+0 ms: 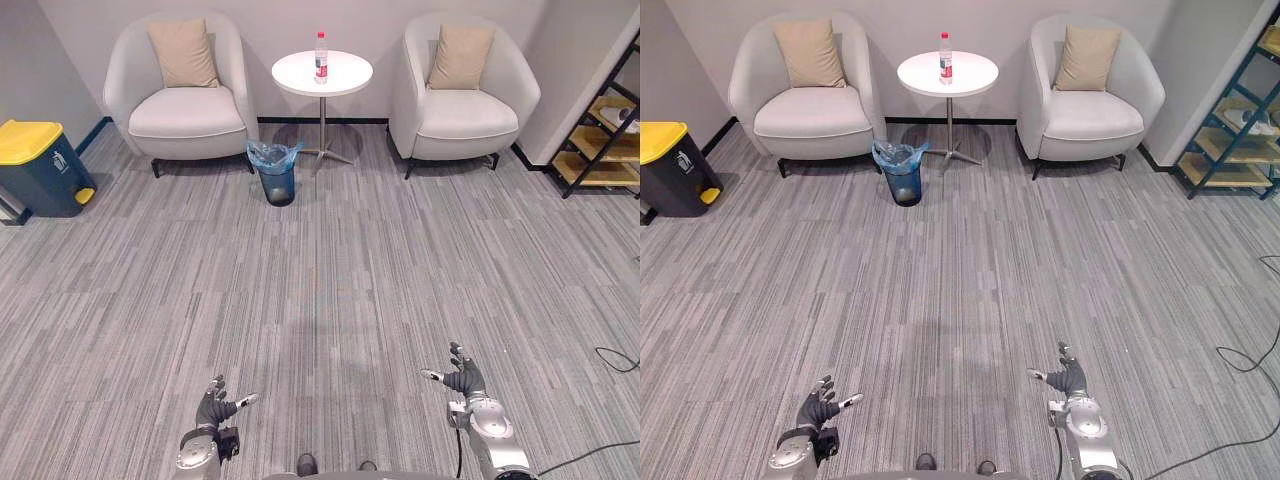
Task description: Gather rubbish on tea table into small bin, then transfer packed bag to large trash can.
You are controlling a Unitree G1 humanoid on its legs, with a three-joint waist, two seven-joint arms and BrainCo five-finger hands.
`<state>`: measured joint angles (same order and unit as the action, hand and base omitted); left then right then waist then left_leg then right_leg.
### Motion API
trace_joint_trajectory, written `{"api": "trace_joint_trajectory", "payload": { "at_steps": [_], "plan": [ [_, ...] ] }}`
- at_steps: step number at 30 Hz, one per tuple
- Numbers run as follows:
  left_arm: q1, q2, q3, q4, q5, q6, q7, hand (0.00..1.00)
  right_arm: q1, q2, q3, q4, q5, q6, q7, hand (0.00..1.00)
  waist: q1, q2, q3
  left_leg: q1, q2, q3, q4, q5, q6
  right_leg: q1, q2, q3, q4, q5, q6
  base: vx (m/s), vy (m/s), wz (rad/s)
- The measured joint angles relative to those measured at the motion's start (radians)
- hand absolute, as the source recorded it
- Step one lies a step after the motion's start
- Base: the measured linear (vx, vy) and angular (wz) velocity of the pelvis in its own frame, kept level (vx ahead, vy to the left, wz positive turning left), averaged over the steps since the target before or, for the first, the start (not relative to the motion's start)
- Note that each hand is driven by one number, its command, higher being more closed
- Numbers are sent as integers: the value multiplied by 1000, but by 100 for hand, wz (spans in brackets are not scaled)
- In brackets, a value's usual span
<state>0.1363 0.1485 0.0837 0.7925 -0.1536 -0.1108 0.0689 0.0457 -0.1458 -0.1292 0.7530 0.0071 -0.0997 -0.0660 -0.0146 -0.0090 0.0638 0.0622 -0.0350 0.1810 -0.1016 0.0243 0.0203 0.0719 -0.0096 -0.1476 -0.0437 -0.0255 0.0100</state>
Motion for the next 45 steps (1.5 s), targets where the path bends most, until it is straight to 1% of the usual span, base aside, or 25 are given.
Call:
{"api": "trace_joint_trajectory", "payload": {
  "at_steps": [4, 8, 10, 17, 24, 31, 36, 40, 41, 43, 45],
  "plan": [
    [-2, -14, -4, 26, -1, 17, 0, 0, 5, 12, -23, 45, 36, 1, 1, 0, -4, 0, 0, 1, -2, -18, 0, 2, 2, 15, 1, -18, -16, 0, 0, 25, -27, 13],
    [1, -28, -28, 49, 0, 18, -2, 0, 8, 23, -23, 61, 42, 2, 2, 0, -2, 1, 1, 10, -2, -20, 0, 3, 2, 30, 2, -23, -22, 0, 1, 6, -6, 1],
    [0, -30, -46, 62, 0, 18, -3, 0, 9, 25, -23, 64, 42, 2, 2, 0, -2, 2, 1, 11, -2, -20, -1, 3, 2, 31, 2, -23, -21, -6, 9, -17, -9, 0],
    [3, -33, -55, 64, 9, 18, -3, 0, 13, 41, -33, 97, 63, 2, 2, 0, -2, 7, 5, 13, -1, -17, -1, 2, 2, 31, 0, -21, -13, -9, 13, -29, -2, -1],
    [6, -39, -77, 66, 10, 18, -4, 0, 23, 54, -33, 100, 64, 3, 3, 0, -1, 3, 9, 17, -2, -16, -2, 2, 2, 30, 0, -19, -12, -9, 13, -53, -6, 0],
    [19, -46, -82, 82, 11, 18, -4, 0, 24, 62, -34, 106, 75, 18, 4, 0, -1, 1, 10, 16, -2, -12, -2, -3, 2, 29, 0, -13, -15, -9, 13, -15, -4, 0],
    [19, -46, -82, 81, 11, 18, -4, 0, 22, 62, -34, 106, 83, 20, 4, 0, 2, -6, 15, 12, -2, 2, -2, -12, 5, 27, 1, -4, -22, -9, 13, 0, -1, -5],
    [19, -46, -82, 77, 11, 18, -3, 0, 15, 60, -35, 105, 83, 20, 2, 0, 16, -8, 17, -13, 0, 31, 5, -31, 14, -9, 0, 30, -11, -15, 18, 25, -1, -26],
    [18, -46, -82, 71, 11, 18, -3, 0, 11, 60, -37, 105, 83, 21, 2, 0, 26, -9, 18, -22, 0, 44, 6, -35, 17, -29, -1, 43, 3, -19, 22, 83, 27, -30],
    [19, -46, -82, 57, 11, 18, -3, 0, 8, 59, -39, 105, 83, 22, 2, 0, 28, -9, 19, -26, -3, 52, 6, -43, 24, -50, -6, 45, 35, -37, 29, 88, 44, -17],
    [19, -45, -83, 43, 10, 18, -3, 0, 2, 58, -43, 103, 83, 22, 1, 0, 29, -11, 22, -28, -14, 55, 53, -92, 29, -106, -33, 48, 193, -129, 55, 138, 73, -3]
  ]
}}
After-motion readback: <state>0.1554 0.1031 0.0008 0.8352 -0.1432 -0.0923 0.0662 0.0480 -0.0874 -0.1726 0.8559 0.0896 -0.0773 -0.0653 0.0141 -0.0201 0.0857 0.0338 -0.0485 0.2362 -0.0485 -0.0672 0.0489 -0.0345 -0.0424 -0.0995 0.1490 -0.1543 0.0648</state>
